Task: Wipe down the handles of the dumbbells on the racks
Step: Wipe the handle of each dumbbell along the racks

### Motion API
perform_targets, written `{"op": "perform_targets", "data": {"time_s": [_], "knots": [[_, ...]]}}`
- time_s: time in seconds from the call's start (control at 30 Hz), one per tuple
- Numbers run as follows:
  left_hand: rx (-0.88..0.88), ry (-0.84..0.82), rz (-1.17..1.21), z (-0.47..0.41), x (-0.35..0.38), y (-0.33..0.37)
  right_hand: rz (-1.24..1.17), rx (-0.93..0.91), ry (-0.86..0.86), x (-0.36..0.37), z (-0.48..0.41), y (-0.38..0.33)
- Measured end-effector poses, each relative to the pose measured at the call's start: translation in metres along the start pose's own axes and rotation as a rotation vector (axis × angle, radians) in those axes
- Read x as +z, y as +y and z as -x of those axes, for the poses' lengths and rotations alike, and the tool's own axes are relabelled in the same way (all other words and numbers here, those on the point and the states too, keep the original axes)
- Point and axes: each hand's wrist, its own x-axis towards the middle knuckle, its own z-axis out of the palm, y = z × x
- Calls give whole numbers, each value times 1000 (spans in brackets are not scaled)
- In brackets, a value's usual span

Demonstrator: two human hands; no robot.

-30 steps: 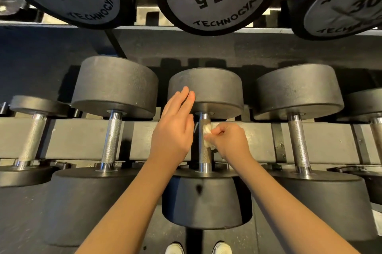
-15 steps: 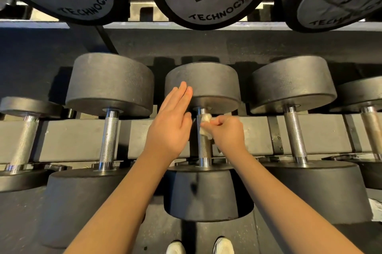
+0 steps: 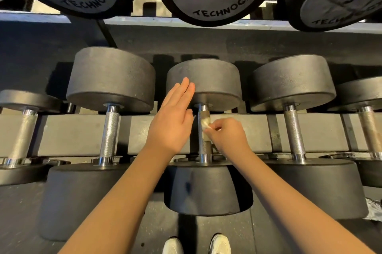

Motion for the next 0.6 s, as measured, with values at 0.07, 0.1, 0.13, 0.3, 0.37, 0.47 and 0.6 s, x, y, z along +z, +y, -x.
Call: {"op": "perform_targets", "data": {"time_s": [0.07,0.1,0.13,0.3,0.37,0.47,0.6], "knots": [[5,4,1,1,0,0,13,13,-55,-3,6,4],[6,4,0,1,0,0,-22,28,-50,-4,4,3],[7,4,0,2,0,-1,-74,50,-31,-4,0,1],[11,16,-5,2,1,-3,-240,46,126,-2,-21,-14],[11,18,3,2,1,-3,-207,33,114,-2,-19,-12],[12,26,13,3,2,-2,-60,108,-72,-5,-9,-3],[6,25,2,3,3,-2,320,177,-342,-6,0,0]]}}
